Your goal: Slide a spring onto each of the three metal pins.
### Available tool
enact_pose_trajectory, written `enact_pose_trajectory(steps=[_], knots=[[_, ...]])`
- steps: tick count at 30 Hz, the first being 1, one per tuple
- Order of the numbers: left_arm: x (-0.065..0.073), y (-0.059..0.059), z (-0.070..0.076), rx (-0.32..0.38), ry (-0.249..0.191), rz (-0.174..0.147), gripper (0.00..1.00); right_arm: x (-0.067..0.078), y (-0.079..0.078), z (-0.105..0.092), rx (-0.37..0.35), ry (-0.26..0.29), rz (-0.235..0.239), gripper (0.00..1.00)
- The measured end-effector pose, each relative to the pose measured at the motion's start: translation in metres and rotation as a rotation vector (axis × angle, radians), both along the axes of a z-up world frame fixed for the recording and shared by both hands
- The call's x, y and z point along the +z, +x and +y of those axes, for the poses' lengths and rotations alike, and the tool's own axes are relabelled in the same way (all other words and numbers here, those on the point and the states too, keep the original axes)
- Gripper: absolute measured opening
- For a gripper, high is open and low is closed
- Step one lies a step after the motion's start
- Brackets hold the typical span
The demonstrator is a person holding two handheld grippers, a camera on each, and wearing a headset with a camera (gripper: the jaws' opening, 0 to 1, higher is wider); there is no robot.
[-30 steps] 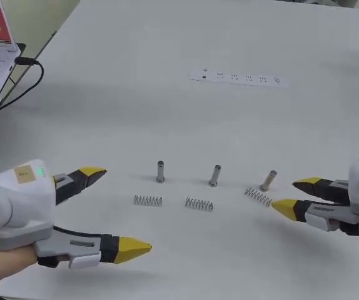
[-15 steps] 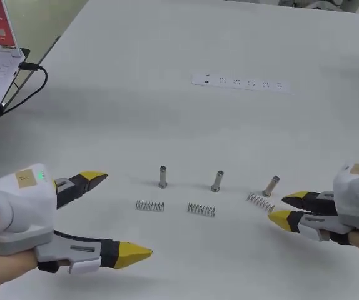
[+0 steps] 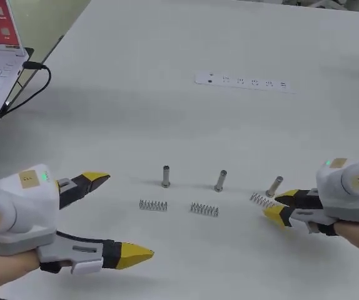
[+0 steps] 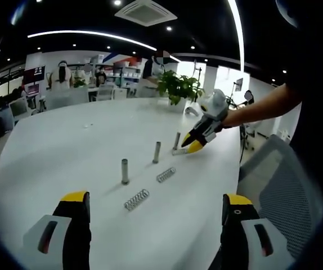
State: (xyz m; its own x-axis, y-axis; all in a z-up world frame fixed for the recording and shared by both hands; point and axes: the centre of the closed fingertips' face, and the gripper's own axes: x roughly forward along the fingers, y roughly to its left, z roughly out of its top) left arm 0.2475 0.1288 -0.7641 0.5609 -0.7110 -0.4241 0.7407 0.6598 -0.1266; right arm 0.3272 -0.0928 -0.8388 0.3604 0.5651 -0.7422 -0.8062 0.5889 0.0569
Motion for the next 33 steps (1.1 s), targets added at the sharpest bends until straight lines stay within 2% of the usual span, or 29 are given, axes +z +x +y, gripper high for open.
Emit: enact_pose_trajectory(steps=[11, 18, 23, 28, 33], knots=[[-0.002, -0.001, 0.0, -0.001, 0.003, 0.005, 0.95, -0.01, 0.001, 0.0, 0.02, -0.041, 0.014, 0.16], [-0.002, -0.001, -0.001, -0.005, 0.005, 0.005, 0.95, -0.013, 0.001, 0.001, 0.034, -0.064, 0.012, 0.09], [-0.001, -0.001, -0.001, -0.006, 0.003, 0.003, 0.95, -0.012, -0.001, 0.002, 0.035, -0.069, 0.01, 0.08], [0.001, -0.002, -0.002, -0.008, 0.002, -0.002, 0.95, -0.004, -0.007, 0.002, 0.031, -0.056, 0.017, 0.08], [0.003, -0.003, -0.006, -0.017, -0.002, -0.006, 0.95, 0.009, -0.014, 0.0, 0.049, -0.044, 0.002, 0.08]])
